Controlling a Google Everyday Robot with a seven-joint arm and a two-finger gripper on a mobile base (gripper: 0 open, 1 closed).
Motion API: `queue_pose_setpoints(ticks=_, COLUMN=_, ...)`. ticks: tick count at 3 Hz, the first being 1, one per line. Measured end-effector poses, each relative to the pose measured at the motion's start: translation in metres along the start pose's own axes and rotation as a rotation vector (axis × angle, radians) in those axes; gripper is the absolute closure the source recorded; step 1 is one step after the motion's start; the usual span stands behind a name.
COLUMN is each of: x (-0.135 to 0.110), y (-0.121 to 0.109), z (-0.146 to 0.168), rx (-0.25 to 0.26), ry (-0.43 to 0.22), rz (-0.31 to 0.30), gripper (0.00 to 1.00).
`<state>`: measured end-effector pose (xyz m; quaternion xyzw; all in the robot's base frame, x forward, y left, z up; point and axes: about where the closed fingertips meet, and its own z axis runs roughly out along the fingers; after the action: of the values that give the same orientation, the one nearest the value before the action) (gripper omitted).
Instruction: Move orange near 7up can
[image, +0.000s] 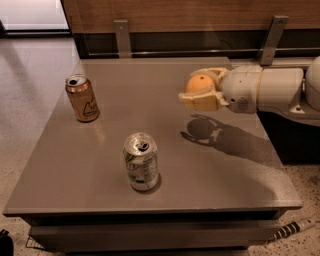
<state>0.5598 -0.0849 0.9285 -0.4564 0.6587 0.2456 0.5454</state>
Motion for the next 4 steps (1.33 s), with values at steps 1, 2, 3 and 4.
queue_pose_setpoints(ticks=1, x=0.026, y=0.028, z=-0.007, rx=-0.011, ry=-0.026, rz=0.030, gripper=1.00)
queue_pose_setpoints(ticks=2, x=0.048, y=0.061, z=-0.002, rx=-0.018, ry=-0.037, rz=0.050, gripper=1.00)
queue_pose_setpoints(ticks=3, x=0.066, y=0.092, z=0.003, rx=-0.017, ry=-0.045, rz=0.053, gripper=1.00)
queue_pose_setpoints(ticks=4, x=0.077, y=0.116, z=0.004, rx=-0.008, ry=-0.053, rz=0.054, gripper=1.00)
